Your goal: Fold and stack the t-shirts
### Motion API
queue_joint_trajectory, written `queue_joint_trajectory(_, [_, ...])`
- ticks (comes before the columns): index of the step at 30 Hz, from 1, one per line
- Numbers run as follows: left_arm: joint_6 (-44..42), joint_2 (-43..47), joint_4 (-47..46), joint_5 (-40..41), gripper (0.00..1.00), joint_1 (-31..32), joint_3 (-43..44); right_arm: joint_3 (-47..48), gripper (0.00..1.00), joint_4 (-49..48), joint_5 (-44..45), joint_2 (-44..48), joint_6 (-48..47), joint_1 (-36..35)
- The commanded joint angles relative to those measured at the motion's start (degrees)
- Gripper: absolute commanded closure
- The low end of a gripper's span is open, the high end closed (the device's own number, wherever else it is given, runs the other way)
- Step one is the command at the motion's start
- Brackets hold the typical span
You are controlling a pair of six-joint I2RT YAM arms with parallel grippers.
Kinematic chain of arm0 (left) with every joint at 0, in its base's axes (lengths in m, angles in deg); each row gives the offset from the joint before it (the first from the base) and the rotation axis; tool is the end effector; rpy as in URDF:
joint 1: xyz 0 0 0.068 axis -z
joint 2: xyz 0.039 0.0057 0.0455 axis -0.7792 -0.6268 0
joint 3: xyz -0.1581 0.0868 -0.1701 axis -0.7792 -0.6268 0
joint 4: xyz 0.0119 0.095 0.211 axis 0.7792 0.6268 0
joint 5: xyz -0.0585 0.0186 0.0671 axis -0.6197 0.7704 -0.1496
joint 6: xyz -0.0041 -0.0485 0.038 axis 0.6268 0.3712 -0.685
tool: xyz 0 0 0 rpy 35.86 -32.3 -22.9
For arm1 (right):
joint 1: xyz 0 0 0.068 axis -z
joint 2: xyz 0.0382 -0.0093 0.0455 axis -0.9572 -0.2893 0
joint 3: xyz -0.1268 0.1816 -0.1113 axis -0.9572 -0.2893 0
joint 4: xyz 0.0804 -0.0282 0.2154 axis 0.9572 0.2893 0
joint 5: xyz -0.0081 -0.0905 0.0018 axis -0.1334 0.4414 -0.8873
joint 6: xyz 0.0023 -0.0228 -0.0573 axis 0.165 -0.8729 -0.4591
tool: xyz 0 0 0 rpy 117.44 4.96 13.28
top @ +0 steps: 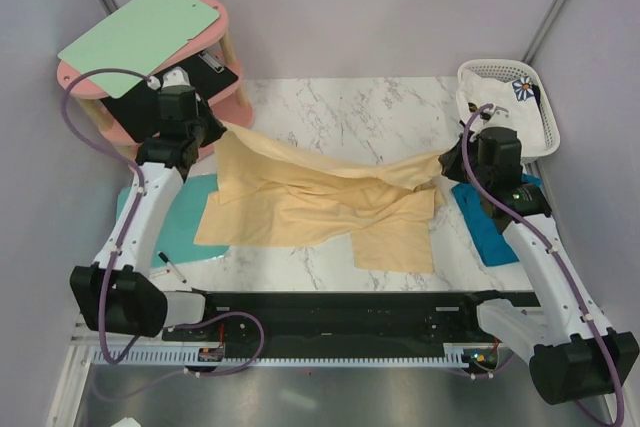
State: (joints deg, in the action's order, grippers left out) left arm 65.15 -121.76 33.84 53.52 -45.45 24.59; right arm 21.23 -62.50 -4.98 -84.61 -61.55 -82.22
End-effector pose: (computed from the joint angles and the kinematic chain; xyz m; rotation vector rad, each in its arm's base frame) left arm 0.2815 -0.0222 0.3201 -0.5204 2.0754 -0.2276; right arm 0.2080 0.0326 0.3070 0.3066 2.0631 0.3636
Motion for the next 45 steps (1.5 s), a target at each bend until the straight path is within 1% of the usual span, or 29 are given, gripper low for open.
queue_joint_trajectory(1, [-3.89, 3.14, 5.07, 0.54, 0.98, -0.2, 3.48, 0.87, 1.0, 1.34, 0.26, -1.08, -1.33, 0.16])
queue_joint_trajectory(4, [-5.3, 5.16, 7.18, -0.69, 0.98, -0.2, 6.55, 3.5, 1.0, 1.16, -3.43, -0.29, -1.41, 0.07])
queue_joint_trajectory(7, [-6.18, 9.72, 10.34, -2.1, 0.98, -0.2, 12.08, 9.98, 1.0, 2.82, -4.05, 2.69, -2.9, 0.07])
queue_joint_trajectory(11, [-7.15, 17.81, 14.38, -4.03, 0.98, -0.2, 16.31, 18.7, 1.0, 7.22, -4.14, 9.35, -4.93, 0.16])
queue_joint_trajectory(12, [-7.76, 21.22, 15.09, -4.3, 0.98, -0.2, 16.92, 20.19, 1.0, 8.36, -4.4, 10.77, -5.45, 0.07])
queue_joint_trajectory(17, [-9.34, 29.94, 20.8, -6.32, 0.98, -0.2, 21.58, 29.07, 1.0, 11.35, -6.25, 19.64, -6.77, 0.16])
queue_joint_trajectory(18, [-9.69, 30.82, 23.59, -6.5, 0.98, -0.2, 22.55, 30.3, 1.0, 12.83, -6.68, 20.62, -6.77, 0.16])
queue_joint_trajectory(19, [-9.87, 32.92, 24.84, -7.19, 0.98, -0.2, 25.25, 32.49, 1.0, 13.46, -7.47, 22.54, -6.77, 0.16])
queue_joint_trajectory(23, [-11.01, 35.92, 30.46, -8.43, 0.98, -0.2, 35.1, 37.6, 1.0, 16.18, -7.31, 27.04, -5.64, 0.25])
queue_joint_trajectory(24, [-11.45, 35.75, 32.91, -8.34, 0.98, -0.2, 41.04, 39.78, 1.0, 16.89, -6.96, 27.65, -5.37, 0.16])
queue_joint_trajectory(26, [-11.98, 34.27, 35.65, -8.17, 0.98, -0.2, 47.48, 42.52, 1.0, 18.03, -5.72, 28.19, -4.93, 0.42])
queue_joint_trajectory(27, [-11.98, 33.65, 37.31, -7.91, 0.98, -0.11, 52.91, 45.23, 1.0, 19.08, -5.37, 27.84, -4.93, 0.34])
queue_joint_trajectory(30, [-11.19, 32.07, 37.42, -7.64, 0.98, 0.41, 56.56, 50.5, 1.0, 21.28, -4.05, 24.77, -5.28, 0.69])
queue_joint_trajectory(33, [-10.84, 28.92, 37.59, -7.55, 0.98, 0.41, 55.87, 52.81, 1.0, 21.9, -0.81, 20.46, -5.28, 0.6])
queue_joint_trajectory(34, [-10.84, 28.03, 37.51, -5.81, 0.98, 0.41, 55.17, 52.81, 1.0, 21.73, -0.36, 18.28, -5.37, 0.69])
queue_joint_trajectory(36, [-10.58, 25.31, 37.24, -4.14, 0.98, 0.41, 52.28, 51.77, 1.0, 21.03, 3.14, 15.72, -5.19, 0.69])
queue_joint_trajectory(38, [-10.92, 23.46, 35.85, -3.08, 0.98, 0.41, 49.47, 49.92, 1.0, 18.58, 4.03, 11.85, -5.19, 0.69])
queue_joint_trajectory(40, [-11.28, 20.47, 34.18, -1.24, 0.98, 0.41, 44.81, 45.97, 1.0, 16.2, 5.09, 7.56, -5.02, 0.69])
queue_joint_trajectory(41, [-11.37, 19.42, 32.78, -0.53, 0.98, 0.41, 43.49, 44.39, 1.0, 13.23, 5.0, 6.05, -5.1, 0.69])
queue_joint_trajectory(42, [-11.28, 18.27, 31.54, 1.04, 0.98, 0.41, 39.73, 41.07, 1.0, 11.63, 4.65, 4.47, -5.02, 0.6])
queue_joint_trajectory(43, [-11.45, 16.35, 30.4, 1.5, 0.98, 0.33, 37.87, 39.38, 1.0, 9.88, 4.39, 1.5, -4.84, 0.69])
queue_joint_trajectory(44, [-11.19, 15.11, 27.52, 1.94, 0.98, 0.33, 36.02, 37.54, 1.0, 5.77, 3.78, 0.08, -4.67, 0.69])
queue_joint_trajectory(45, [-11.19, 14.14, 26.18, 2.64, 0.98, 0.33, 32.09, 34.39, 1.0, 4.08, 3.07, -2.98, -4.49, 0.69])
